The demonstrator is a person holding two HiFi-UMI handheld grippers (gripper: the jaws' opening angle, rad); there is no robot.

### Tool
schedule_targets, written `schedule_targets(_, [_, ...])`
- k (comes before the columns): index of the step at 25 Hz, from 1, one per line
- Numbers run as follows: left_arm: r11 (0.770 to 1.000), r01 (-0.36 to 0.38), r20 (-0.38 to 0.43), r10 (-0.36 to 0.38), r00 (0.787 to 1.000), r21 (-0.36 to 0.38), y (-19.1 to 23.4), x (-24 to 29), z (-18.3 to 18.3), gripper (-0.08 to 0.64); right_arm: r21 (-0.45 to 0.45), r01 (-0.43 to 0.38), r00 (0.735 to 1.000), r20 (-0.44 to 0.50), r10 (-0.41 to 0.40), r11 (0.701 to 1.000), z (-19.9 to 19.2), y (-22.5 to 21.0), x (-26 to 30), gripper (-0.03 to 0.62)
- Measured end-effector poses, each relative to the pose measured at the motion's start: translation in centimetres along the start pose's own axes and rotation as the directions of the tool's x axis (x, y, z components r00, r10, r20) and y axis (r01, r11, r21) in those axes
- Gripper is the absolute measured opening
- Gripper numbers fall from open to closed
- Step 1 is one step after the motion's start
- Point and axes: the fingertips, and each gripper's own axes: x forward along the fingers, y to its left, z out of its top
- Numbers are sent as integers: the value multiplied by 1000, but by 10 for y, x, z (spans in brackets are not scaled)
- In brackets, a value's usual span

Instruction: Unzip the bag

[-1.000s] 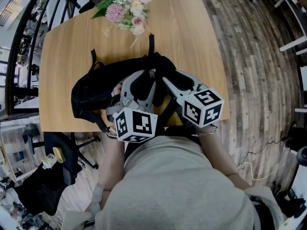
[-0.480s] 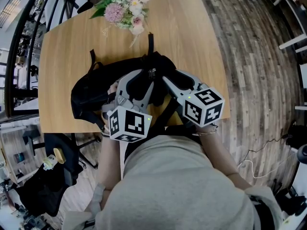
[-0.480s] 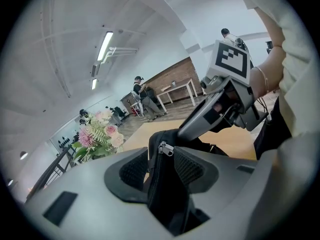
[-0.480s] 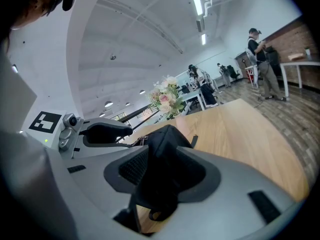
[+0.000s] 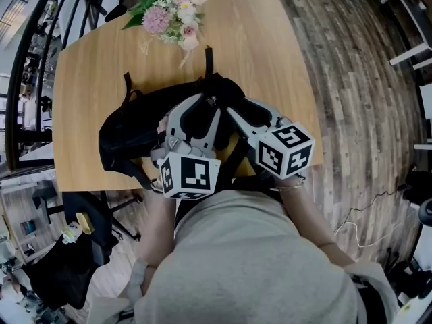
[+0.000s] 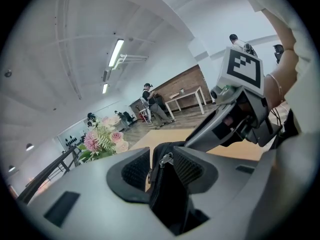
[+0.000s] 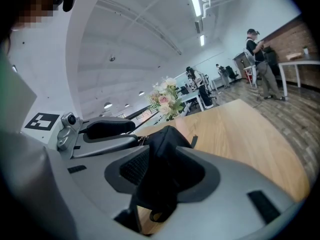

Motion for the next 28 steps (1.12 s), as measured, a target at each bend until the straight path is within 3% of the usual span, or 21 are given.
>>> schedule_targets(3, [999,-51,7,51,999,-11,2,1,3,126,-2,-3,1000,0,3,1000,0,1,-1,149])
schedule_targets(7, [998,-55,-17,54,998,-40,-2,7,-1,109,-4,-7,1000,-2,7,1000,1,1,-1,147])
schedule_targets(17, [971,-122,-73,109,991,-208,2,7,-14,84,-8,-26,1000,-11,26,1000,1,3,0,133])
schedule_targets(24, [969,-126,-71,114,991,-213,5,0,-18,42,-12,-38,999,-14,38,999,1,4,1,127])
schedule_targets(28, [982,-112,-85,100,991,-152,3,-1,-18,24,-9,-57,998,-21,57,998,1,6,2,120])
